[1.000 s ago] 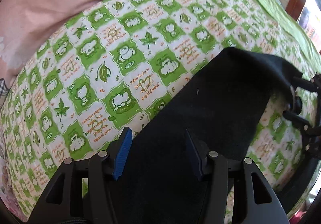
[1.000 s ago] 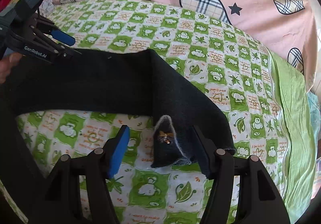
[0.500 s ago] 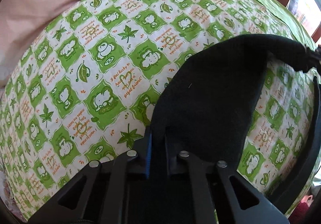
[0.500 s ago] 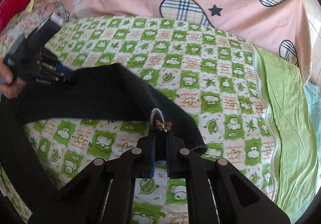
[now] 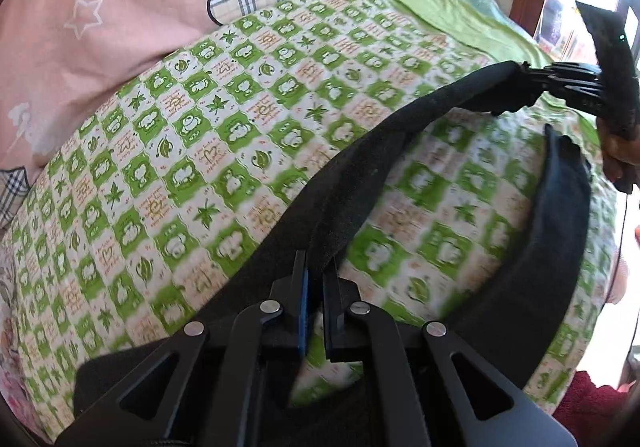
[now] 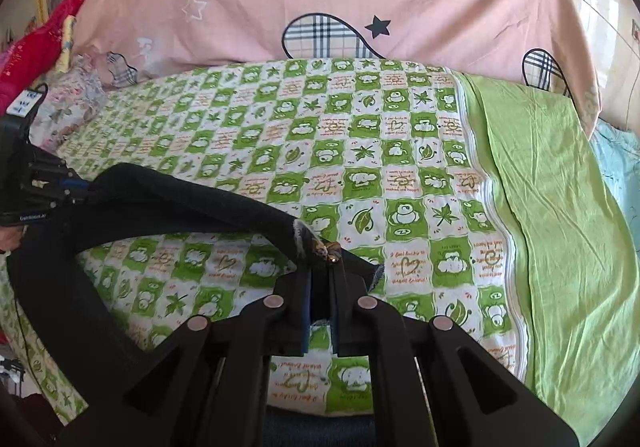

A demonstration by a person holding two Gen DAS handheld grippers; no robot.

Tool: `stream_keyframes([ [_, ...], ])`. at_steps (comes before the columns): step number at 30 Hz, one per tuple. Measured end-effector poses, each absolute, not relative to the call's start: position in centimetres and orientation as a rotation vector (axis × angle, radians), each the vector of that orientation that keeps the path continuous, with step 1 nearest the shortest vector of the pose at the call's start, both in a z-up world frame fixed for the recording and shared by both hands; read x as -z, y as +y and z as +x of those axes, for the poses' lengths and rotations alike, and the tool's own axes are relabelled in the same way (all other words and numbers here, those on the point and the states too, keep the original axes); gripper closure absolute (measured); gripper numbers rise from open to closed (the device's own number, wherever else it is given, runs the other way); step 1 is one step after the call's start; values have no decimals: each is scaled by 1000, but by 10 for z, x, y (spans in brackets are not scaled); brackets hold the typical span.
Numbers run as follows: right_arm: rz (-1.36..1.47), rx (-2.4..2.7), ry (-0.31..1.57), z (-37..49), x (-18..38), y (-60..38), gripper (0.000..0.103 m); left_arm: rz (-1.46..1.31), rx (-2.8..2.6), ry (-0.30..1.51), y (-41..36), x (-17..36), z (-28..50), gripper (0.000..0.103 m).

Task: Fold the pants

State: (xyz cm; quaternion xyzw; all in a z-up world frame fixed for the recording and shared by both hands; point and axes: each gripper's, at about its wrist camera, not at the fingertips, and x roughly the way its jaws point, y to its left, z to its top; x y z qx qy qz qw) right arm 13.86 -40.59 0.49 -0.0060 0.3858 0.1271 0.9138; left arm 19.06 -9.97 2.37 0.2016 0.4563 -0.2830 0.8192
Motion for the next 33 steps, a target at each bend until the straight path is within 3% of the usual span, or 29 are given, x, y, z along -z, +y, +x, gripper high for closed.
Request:
stream_keyframes([
  [23, -284, -264, 654, 51, -25, -424, 95, 263, 677, 908, -107, -46, 74, 99],
  [33, -340, -265, 780, 11, 20, -435, 95, 261, 734, 977, -116, -11, 49, 99],
])
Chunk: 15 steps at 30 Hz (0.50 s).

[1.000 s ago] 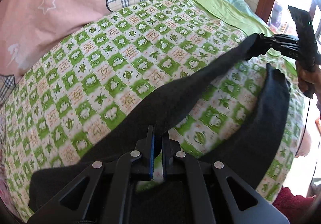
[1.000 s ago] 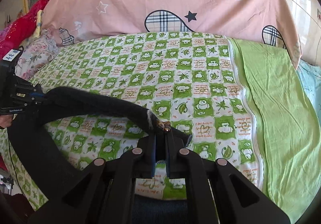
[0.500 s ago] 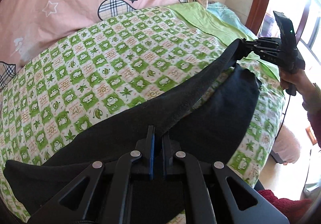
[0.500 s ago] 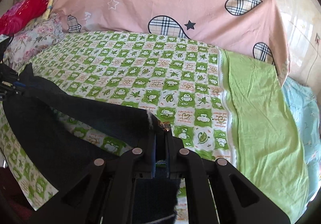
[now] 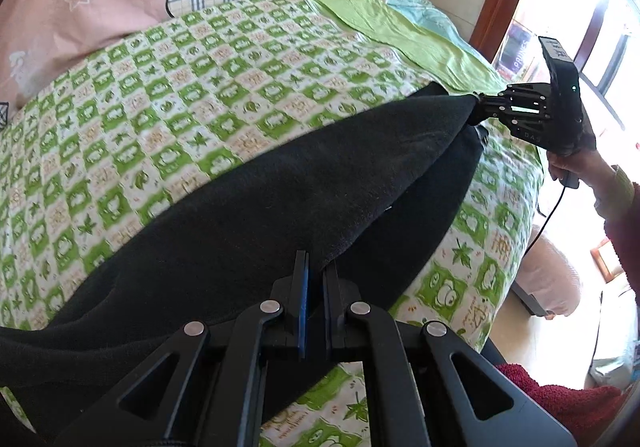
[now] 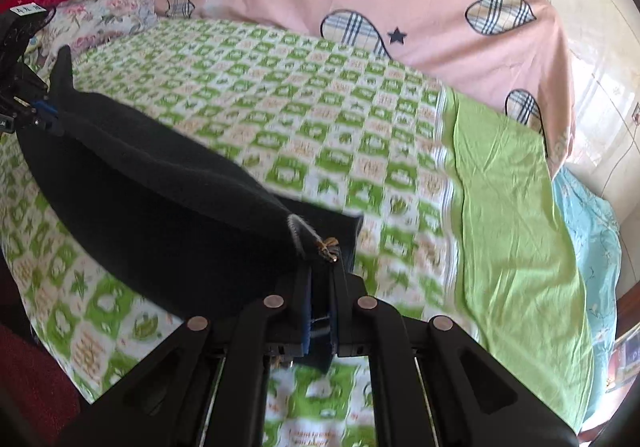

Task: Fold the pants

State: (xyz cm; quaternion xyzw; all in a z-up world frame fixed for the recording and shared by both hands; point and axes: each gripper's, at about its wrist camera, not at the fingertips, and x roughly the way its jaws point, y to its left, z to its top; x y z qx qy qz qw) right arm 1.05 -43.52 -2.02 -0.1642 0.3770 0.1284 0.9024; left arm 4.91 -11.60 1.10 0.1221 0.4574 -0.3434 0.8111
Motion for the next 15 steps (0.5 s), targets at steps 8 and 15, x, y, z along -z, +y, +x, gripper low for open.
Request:
stream_keyframes([
  [8, -347, -229, 853, 8, 39, -441, 96, 256, 735, 1021, -119, 13, 39, 99],
  [15, -363, -159, 922, 2, 44, -434, 84, 214, 748, 1058, -113, 21, 33, 91],
])
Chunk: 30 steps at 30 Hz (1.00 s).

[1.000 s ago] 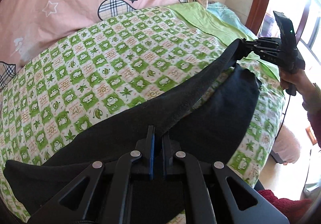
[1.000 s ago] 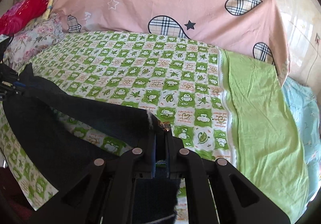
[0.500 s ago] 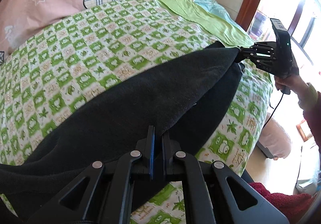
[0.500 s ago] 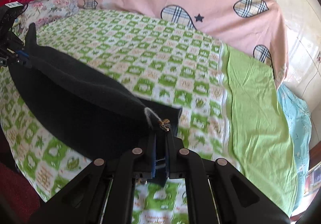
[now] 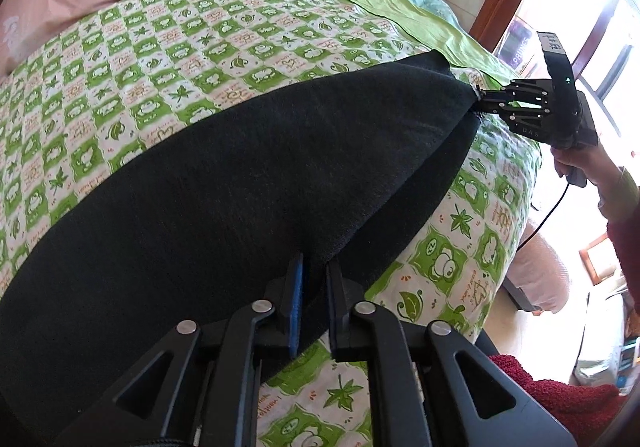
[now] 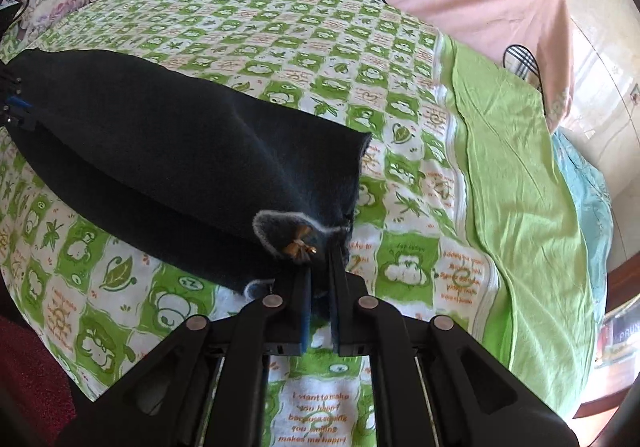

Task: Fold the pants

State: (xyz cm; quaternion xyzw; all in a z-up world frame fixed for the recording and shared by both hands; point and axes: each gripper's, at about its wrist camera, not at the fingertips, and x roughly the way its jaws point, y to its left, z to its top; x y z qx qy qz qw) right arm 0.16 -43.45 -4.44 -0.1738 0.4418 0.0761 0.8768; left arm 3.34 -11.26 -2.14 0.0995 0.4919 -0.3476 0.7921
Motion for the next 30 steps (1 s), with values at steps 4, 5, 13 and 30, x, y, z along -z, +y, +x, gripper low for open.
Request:
stream_keyframes([
  [4, -282, -112, 889, -15, 29, -441, 56, 170, 745, 1057, -104, 20, 24, 88],
  [5, -253, -117, 874, -20, 23, -440, 56, 159, 735, 1054, -99, 19, 22, 87],
  [13, -3, -280, 833, -35, 17, -396, 56, -42, 598, 1093, -36, 20, 12, 79],
  [30, 194, -539, 824, -23, 41, -266, 56, -428, 184, 1069, 149, 26, -7, 65],
])
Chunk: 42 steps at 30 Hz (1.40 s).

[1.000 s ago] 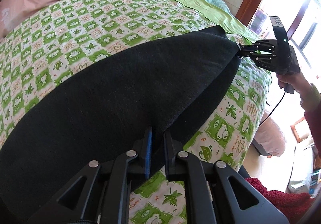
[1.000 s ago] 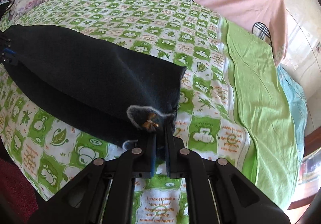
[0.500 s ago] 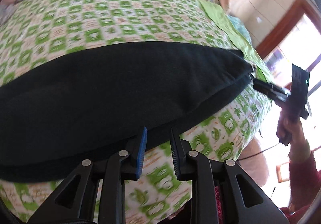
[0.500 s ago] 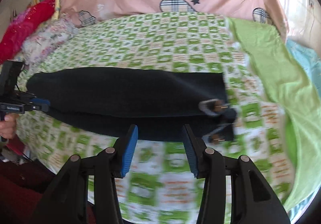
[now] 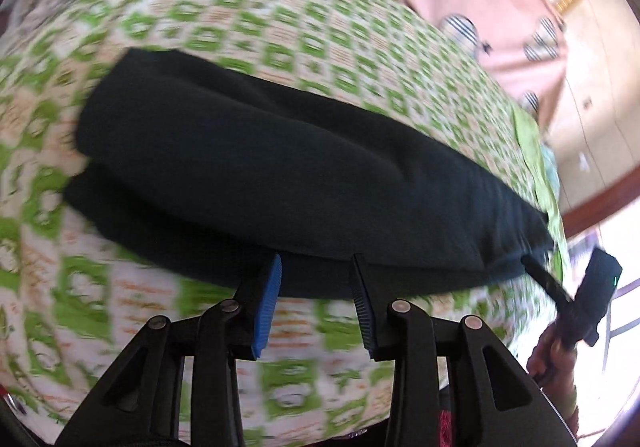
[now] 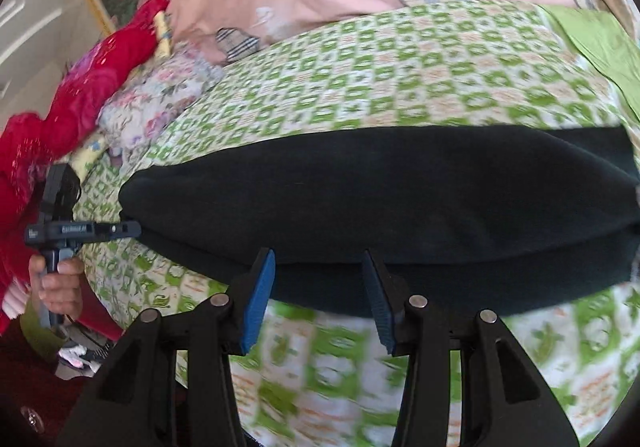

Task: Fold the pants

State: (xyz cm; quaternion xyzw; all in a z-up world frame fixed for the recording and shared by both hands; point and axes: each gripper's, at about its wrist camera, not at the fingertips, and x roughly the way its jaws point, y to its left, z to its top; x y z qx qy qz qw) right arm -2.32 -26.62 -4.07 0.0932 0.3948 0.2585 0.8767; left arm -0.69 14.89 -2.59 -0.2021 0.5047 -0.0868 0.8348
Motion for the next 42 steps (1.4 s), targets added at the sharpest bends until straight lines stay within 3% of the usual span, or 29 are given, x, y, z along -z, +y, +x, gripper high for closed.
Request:
stream_keyframes([
  [7, 42, -647, 802, -19, 39, -205, 56, -506, 80, 1049, 178, 24, 0, 59],
  [20, -438, -766, 755, -19, 57, -101, 56, -657, -10, 1027, 213, 35, 12, 59],
  [23, -529, -750, 741, -17, 65, -89, 60, -668, -28, 1021, 215, 37, 17, 64],
  [24, -534, -749, 737, -16, 66, -88, 65, -663, -37, 1019, 215, 37, 18, 72],
  [25, -530, -747, 735, -14, 66, -87, 79, -656, -46, 1017, 215, 37, 19, 88],
  [26, -521, -747, 736, -12, 64, -88, 90, -650, -54, 1016, 215, 36, 18, 91],
  [28, -496, -753, 724, -11, 56, -90, 95, -649, -47, 1000, 215, 31, 15, 96],
  [35, -435, -776, 670, -30, 22, -101, 96, -607, 8, 945, 210, 3, -10, 97],
  [42, -482, -796, 708, -43, 35, -90, 96, -574, -15, 975, 211, 22, -22, 97],
])
